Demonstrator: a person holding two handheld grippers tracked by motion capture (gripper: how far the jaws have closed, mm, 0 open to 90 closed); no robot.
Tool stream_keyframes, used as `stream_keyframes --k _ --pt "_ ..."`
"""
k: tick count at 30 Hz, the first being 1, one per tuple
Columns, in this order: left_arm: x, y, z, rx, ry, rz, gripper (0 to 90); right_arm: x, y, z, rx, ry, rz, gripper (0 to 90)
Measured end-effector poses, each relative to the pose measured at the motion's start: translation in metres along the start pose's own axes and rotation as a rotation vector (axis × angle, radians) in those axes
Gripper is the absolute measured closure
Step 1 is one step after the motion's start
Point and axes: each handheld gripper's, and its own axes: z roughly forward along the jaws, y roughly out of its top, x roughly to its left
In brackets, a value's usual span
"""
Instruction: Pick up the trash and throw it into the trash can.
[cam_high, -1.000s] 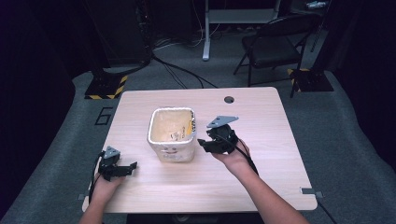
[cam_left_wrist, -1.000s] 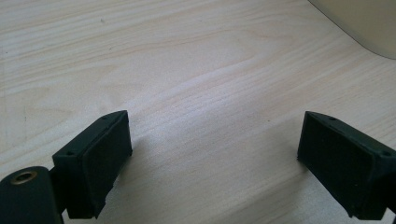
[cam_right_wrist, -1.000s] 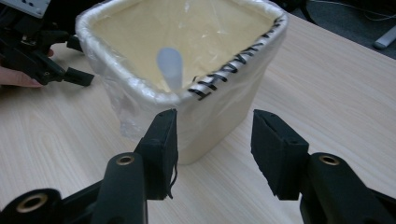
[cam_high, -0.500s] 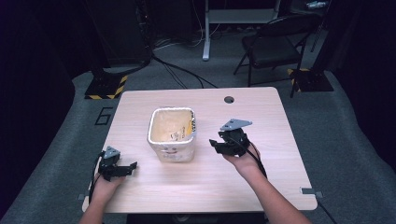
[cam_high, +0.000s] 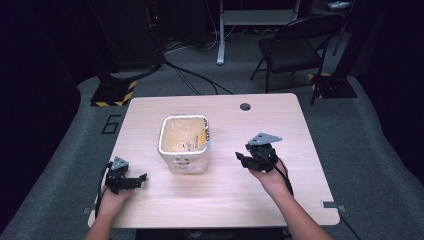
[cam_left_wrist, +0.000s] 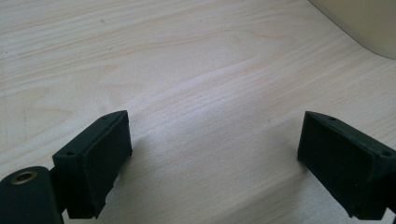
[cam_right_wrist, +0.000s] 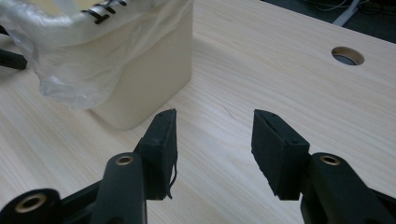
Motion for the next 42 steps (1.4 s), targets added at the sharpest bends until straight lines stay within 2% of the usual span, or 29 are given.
stream_keyframes --k 13,24,42 --pt "0.000 0.000 0.000 0.000 0.002 0.000 9.3 -0.021 -0.031 -0.002 0.007 -0.044 0.057 49.4" --pt "0.000 0.000 0.000 0.000 0.003 0.000 9.3 -0.031 -0.050 -0.005 0.015 -0.074 0.076 48.9" --pt "-0.001 -0.001 -0.001 0.000 0.004 -0.001 9.4 -0.062 -0.082 -0.012 0.047 -0.141 0.156 47.2"
